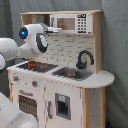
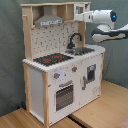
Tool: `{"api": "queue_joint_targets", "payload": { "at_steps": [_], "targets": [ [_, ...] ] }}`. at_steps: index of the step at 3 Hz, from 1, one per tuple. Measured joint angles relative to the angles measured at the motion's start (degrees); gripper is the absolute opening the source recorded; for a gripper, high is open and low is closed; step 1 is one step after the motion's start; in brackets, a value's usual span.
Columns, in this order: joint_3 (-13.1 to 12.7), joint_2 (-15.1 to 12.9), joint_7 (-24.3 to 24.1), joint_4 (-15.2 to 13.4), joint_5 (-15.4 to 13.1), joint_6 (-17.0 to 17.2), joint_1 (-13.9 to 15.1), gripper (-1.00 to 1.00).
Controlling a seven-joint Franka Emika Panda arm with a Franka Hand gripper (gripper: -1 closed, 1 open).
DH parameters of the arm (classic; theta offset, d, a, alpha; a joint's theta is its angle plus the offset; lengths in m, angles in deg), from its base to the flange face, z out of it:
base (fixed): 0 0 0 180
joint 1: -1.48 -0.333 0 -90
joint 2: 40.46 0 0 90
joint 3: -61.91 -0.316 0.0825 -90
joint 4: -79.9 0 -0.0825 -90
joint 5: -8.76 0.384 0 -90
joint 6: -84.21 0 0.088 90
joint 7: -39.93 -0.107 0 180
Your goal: Play with the kitchen
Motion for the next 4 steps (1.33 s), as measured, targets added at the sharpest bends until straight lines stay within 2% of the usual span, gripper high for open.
{"api": "queue_joint_targets", "payload": {
  "at_steps": [2,3,4],
  "targets": [
    [5.7,-0.1,2.2,-5.0,0.0,-4.4,-7.4,-1.00],
    [8.1,0.0,4.2,-6.5,-0.1,-5.6,-10.6,-1.00],
    [8.1,0.2,4.2,-6.4,-0.1,-5.6,-11.0,1.00]
  ]
}}
